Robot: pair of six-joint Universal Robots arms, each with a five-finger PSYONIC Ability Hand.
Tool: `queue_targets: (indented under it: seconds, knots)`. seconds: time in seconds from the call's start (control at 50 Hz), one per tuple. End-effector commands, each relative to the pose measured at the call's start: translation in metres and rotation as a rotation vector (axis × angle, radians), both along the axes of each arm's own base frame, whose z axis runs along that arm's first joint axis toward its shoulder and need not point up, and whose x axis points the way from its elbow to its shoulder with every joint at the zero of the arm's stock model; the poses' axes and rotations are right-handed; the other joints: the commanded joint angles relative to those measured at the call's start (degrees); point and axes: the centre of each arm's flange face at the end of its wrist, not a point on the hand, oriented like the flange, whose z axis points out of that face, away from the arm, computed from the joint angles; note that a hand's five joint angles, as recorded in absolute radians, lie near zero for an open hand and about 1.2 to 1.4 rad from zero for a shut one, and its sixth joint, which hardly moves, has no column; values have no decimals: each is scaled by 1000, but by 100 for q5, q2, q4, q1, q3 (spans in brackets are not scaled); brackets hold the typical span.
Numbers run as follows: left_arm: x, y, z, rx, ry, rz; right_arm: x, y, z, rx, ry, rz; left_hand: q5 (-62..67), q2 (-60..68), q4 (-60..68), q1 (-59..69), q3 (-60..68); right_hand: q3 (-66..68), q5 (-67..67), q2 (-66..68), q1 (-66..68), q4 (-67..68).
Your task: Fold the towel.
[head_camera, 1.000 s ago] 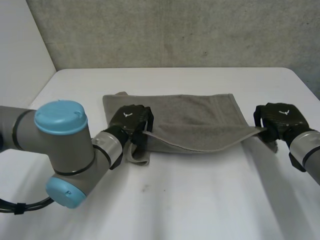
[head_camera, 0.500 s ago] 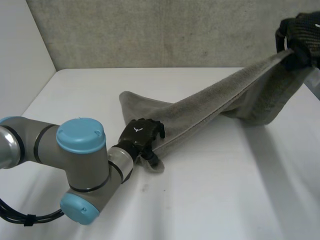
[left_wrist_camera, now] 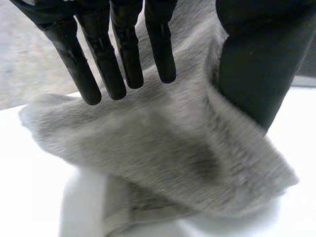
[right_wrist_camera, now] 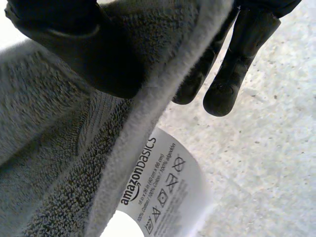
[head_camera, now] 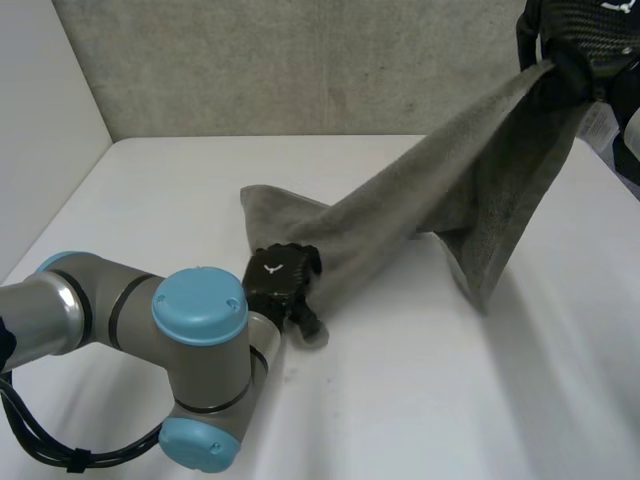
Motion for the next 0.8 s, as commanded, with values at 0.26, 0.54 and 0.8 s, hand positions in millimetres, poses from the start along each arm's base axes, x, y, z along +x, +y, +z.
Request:
queue_targets:
  seconds: [0.26,0.54,0.8]
  knots:
    - [44,-57,34,-124,-3,245,-33,-12,-10,29,7,-102,828,836,841,824,841,345,330,369,304,303]
    - [80,-72,122,-366,-81,303,-42,-19,-35,73,16,-131,811,819,824,807,824,345,330,369,304,303]
    - [73,-53,41,-148,-195,119,-42,-26,-58,108,24,-133,744,751,757,740,757,345,330,369,304,303]
